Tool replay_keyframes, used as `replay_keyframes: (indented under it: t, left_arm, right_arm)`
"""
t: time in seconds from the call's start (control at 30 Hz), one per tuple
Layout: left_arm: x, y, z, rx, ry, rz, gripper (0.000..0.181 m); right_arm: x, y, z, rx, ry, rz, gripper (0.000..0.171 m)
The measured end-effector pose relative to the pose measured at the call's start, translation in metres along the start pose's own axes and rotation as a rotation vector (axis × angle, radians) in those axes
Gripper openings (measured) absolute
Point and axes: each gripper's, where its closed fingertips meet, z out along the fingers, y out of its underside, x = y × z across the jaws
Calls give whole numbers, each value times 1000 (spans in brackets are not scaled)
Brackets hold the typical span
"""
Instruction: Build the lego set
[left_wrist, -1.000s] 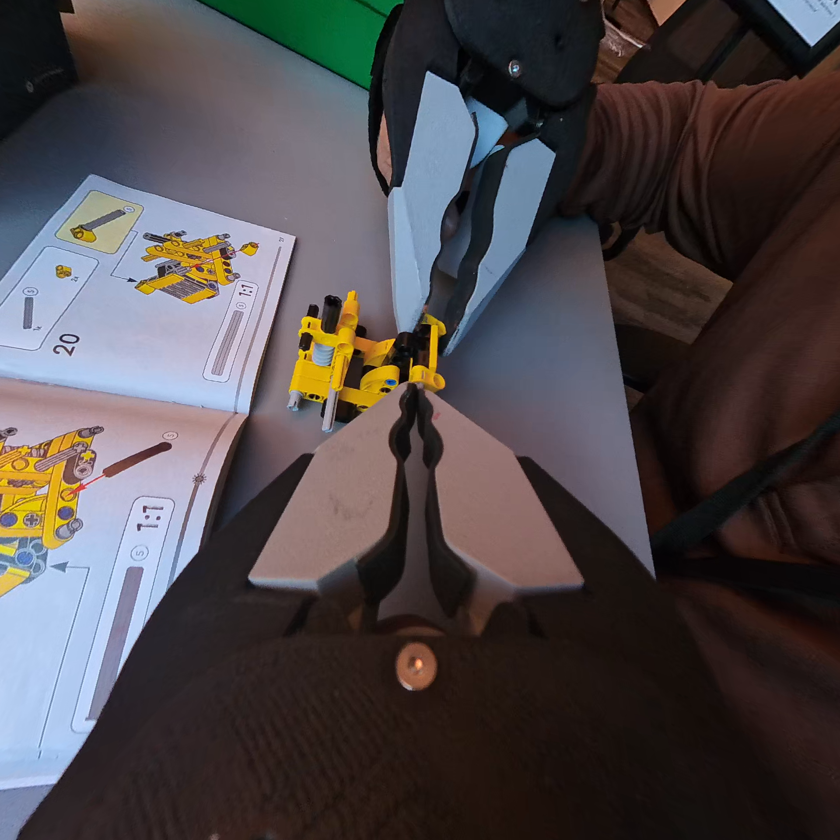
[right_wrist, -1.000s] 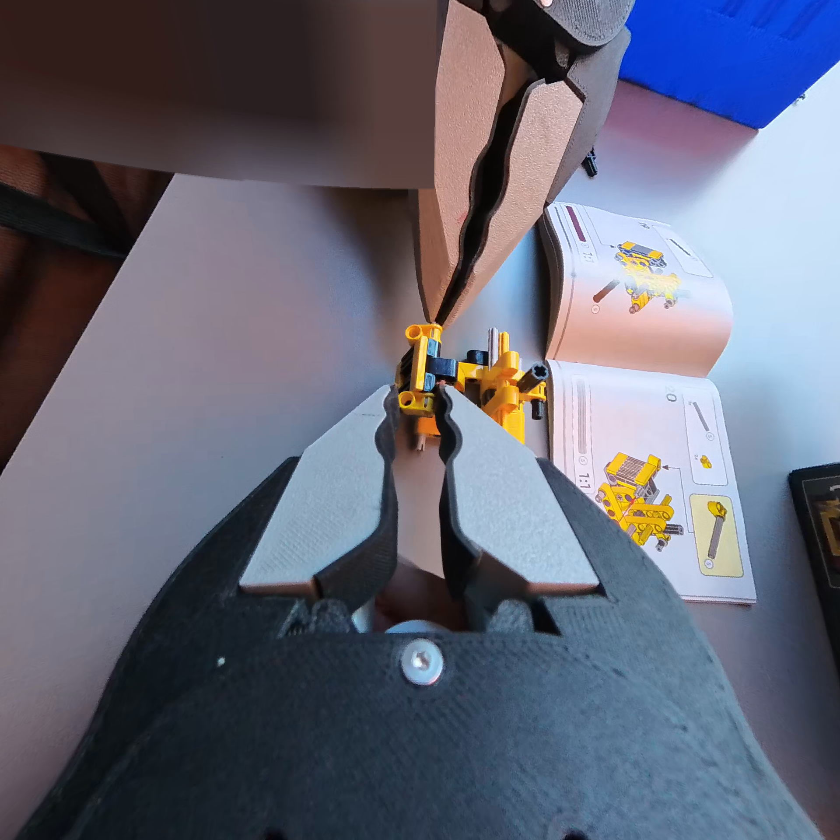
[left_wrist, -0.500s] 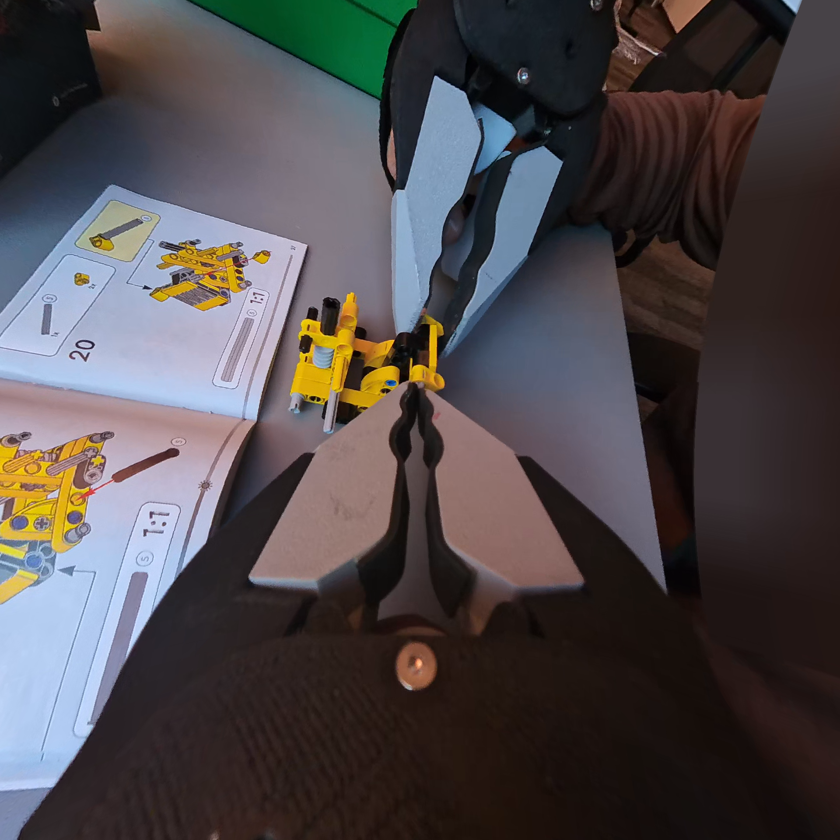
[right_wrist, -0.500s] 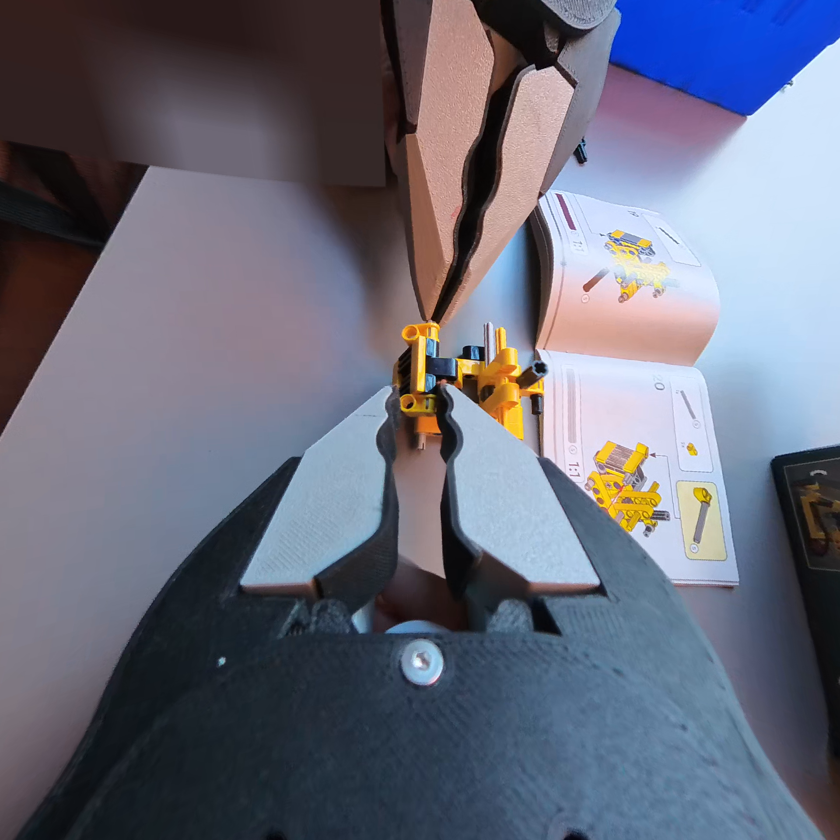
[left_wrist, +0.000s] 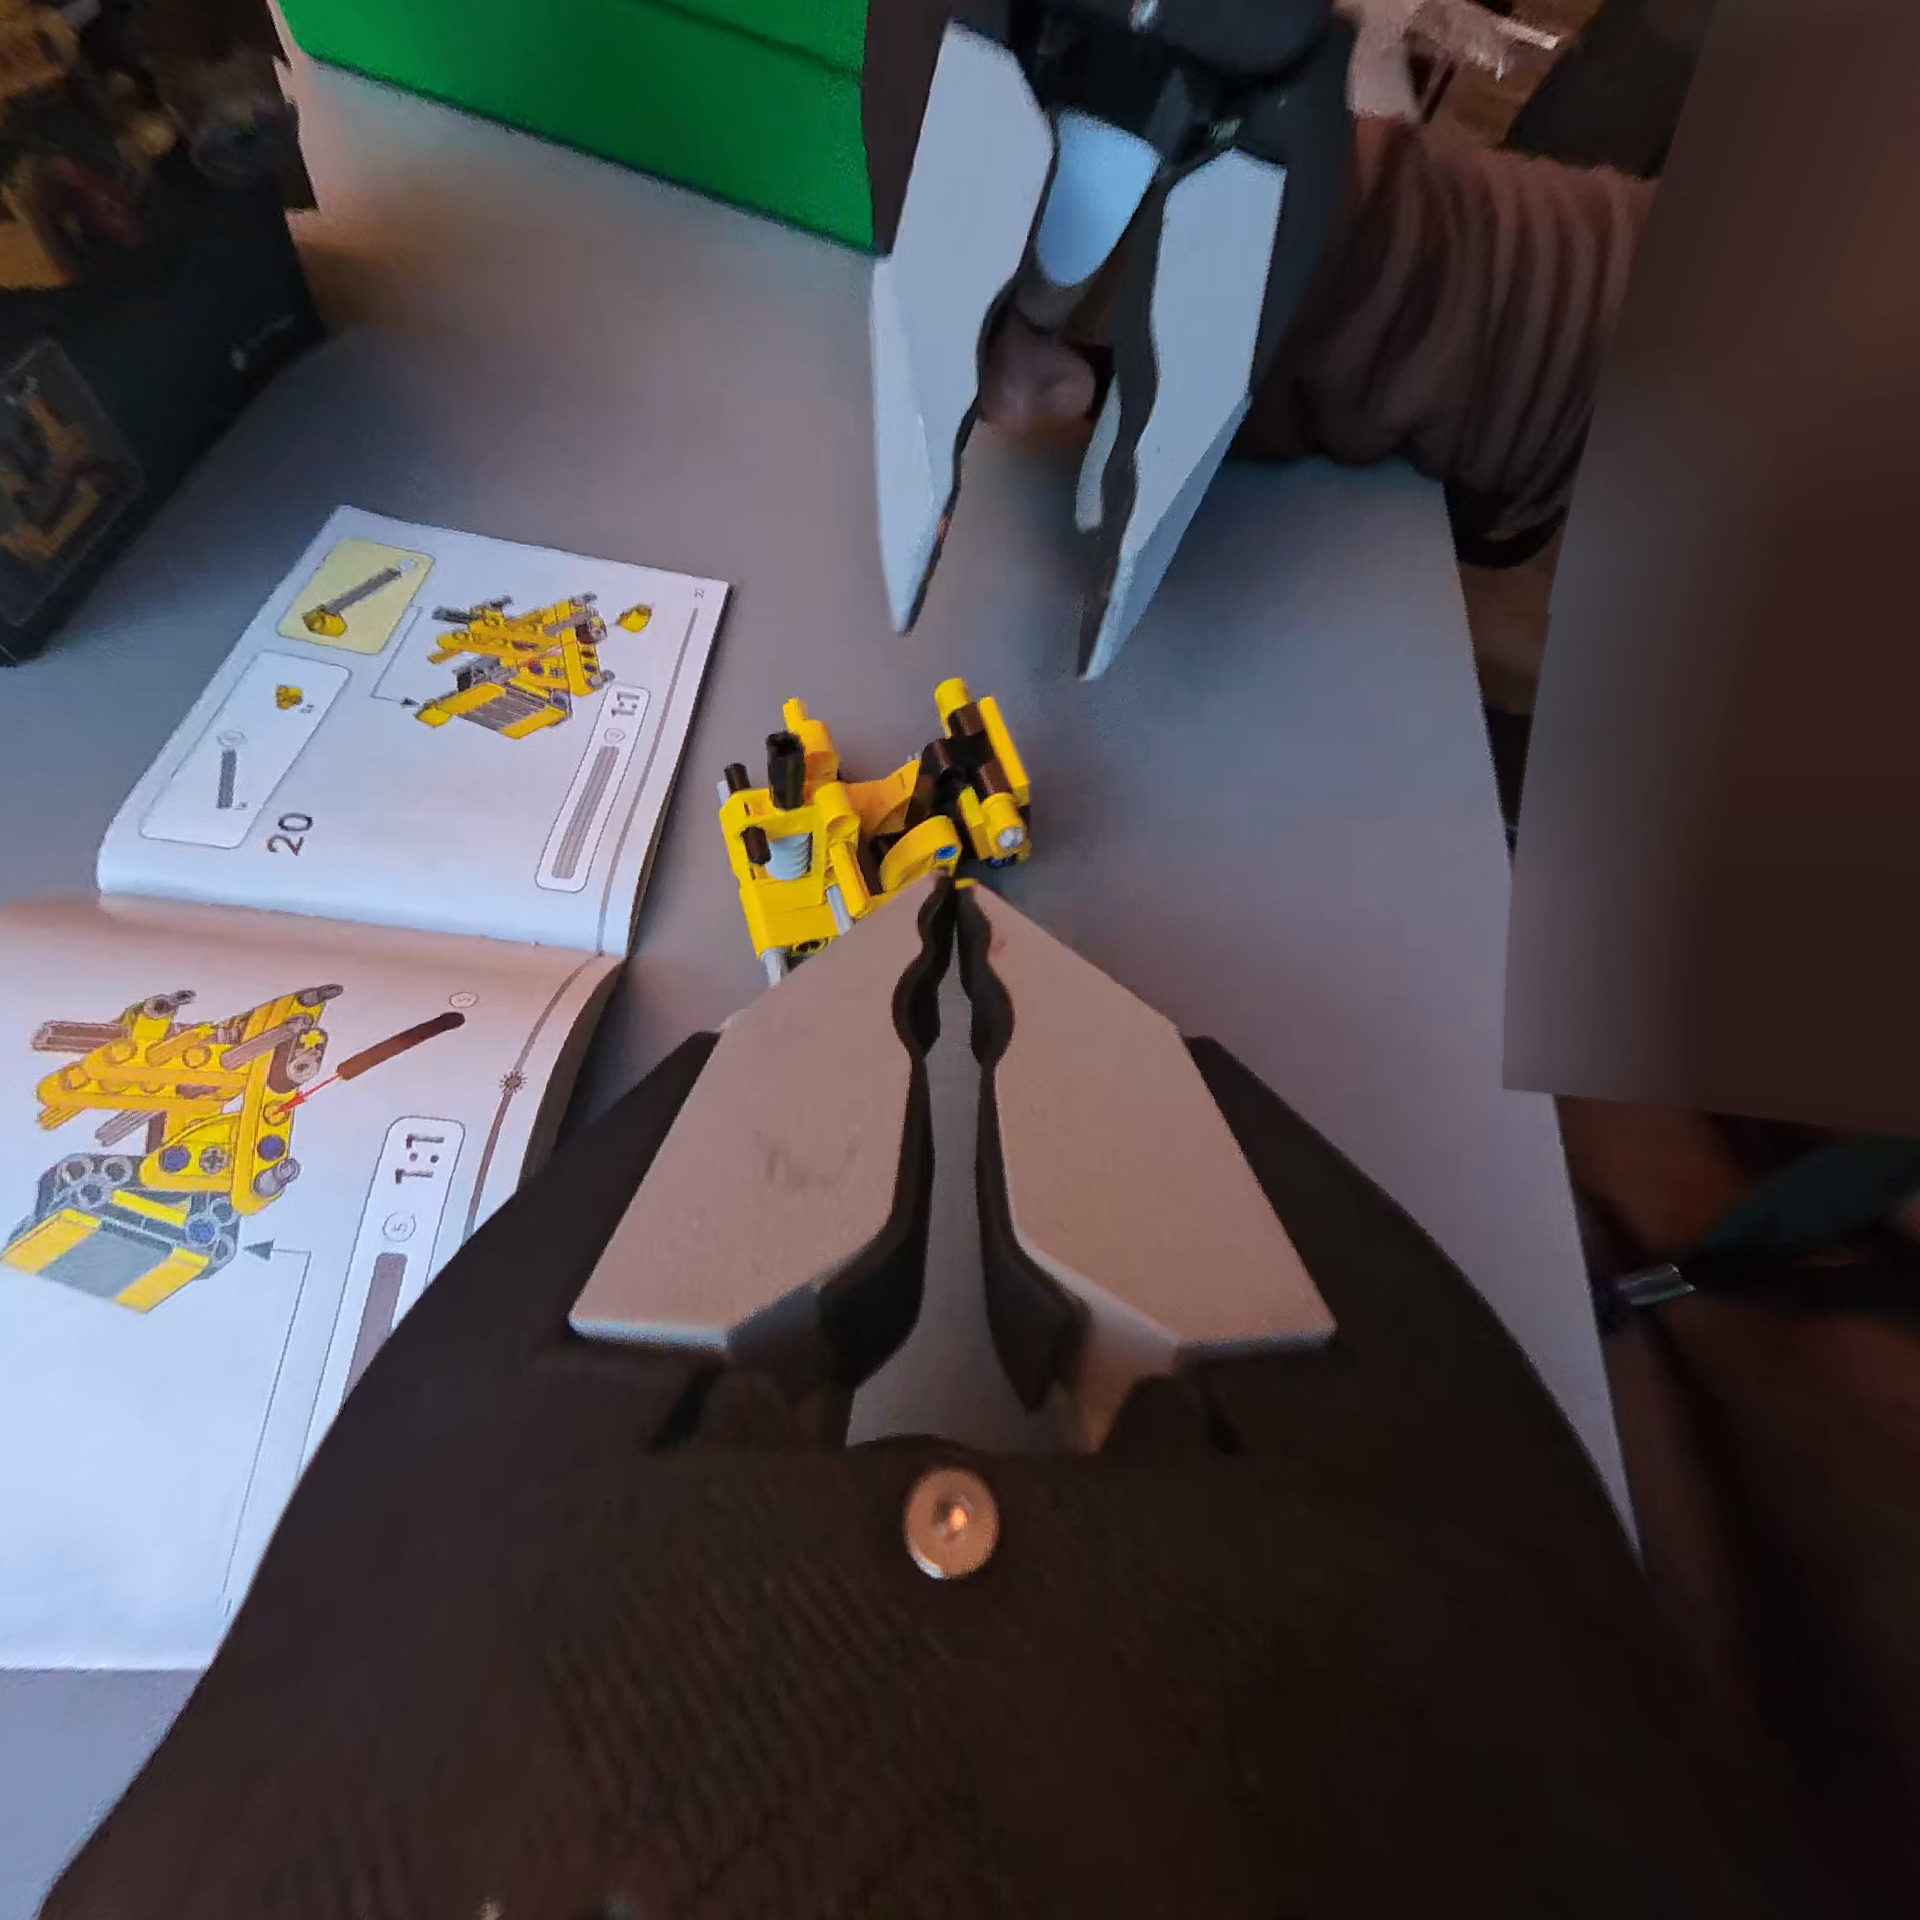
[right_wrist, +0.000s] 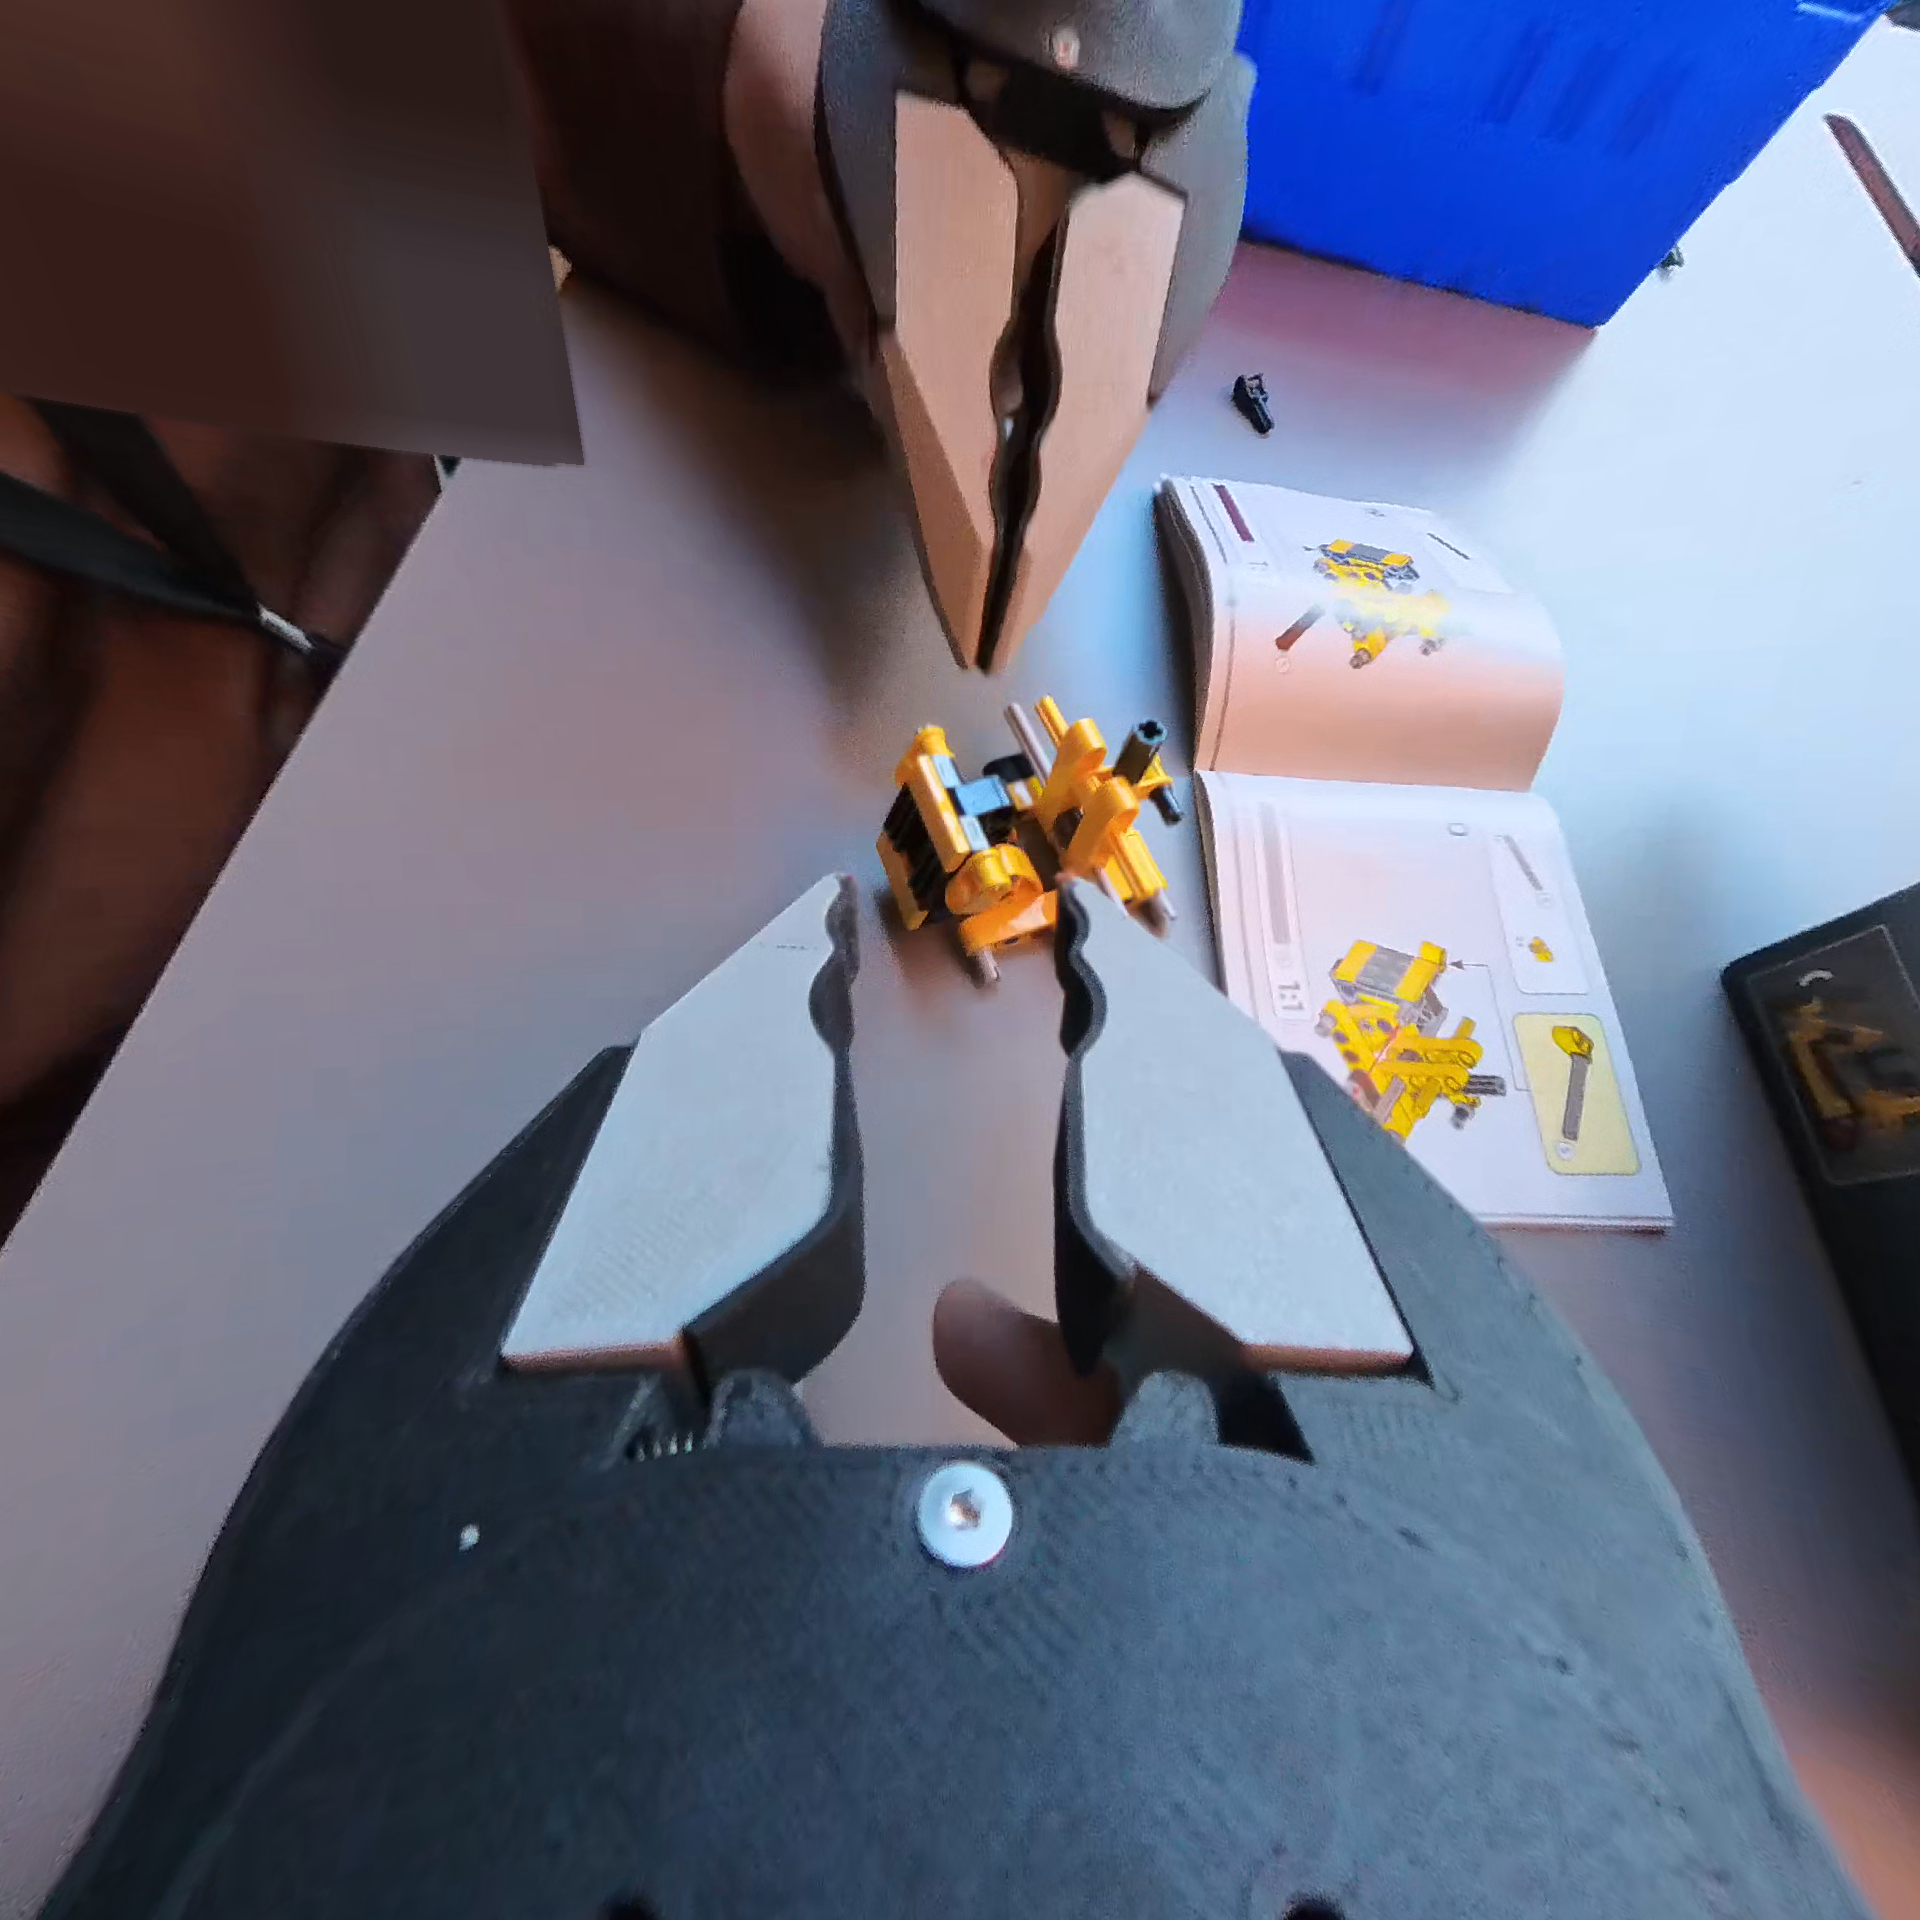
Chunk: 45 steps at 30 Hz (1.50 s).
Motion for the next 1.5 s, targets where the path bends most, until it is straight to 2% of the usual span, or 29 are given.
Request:
replay_keyframes:
  t: [0.1, 0.23, 0.4, 0.47, 0.6, 0.67, 0.73, 0.83, 0.93, 0.97, 1.17, 1.23, 1.33, 1.43, 1.5]
  left_arm:
    - [7, -7, 1, 15, -12, 41, 0]
    - [17, -10, 16, -9, 17, 52, 0]
    - [18, -8, 21, -19, 39, 29, 1]
    - [15, -9, 18, -9, 24, 30, 9]
    - [6, -9, 6, 14, -21, 26, 17]
    - [2, -8, 2, 22, -39, 25, 19]
    - [0, -6, 4, 10, -43, 27, 23]
    - [4, -2, 16, -30, -27, 38, 23]
    - [2, 2, 25, -74, -33, 52, 16]
    - [5, 2, 25, -72, -13, 57, 9]
    - [3, 3, 23, -65, 15, -8, 9]
    - [6, 2, 22, -57, 72, -74, 8]
    - [7, -4, 16, 0, 182, -222, 8]
    - [8, -8, 11, 41, 275, -341, 8]
    - [6, -10, 10, 53, 280, -367, 5]
  right_arm:
    - [2, 18, 6, -69, 13, -22, 31]
    - [1, 21, 17, -62, -47, 82, 31]
    - [-8, 17, 13, -34, -125, 132, 7]
    - [-14, 19, 12, -44, -159, 128, 2]
    - [-9, 22, 13, -64, -127, 131, 6]
    - [7, 27, 14, -80, -42, 163, 28]
    - [10, 25, 17, -77, -45, 191, 35]
    - [5, 15, 21, -37, -71, 180, 28]
    - [-5, 11, 20, -23, -136, 191, 11]
    - [-8, 11, 19, -25, -164, 201, 10]
    - [-17, 11, 16, -18, -228, 238, 11]
    - [-6, 16, 19, -47, -133, 198, 23]
    - [2, 7, 19, -41, 59, -41, 30]
    - [4, 0, 17, -71, 197, -217, 30]
    - [2, -3, 18, -88, 237, -285, 29]
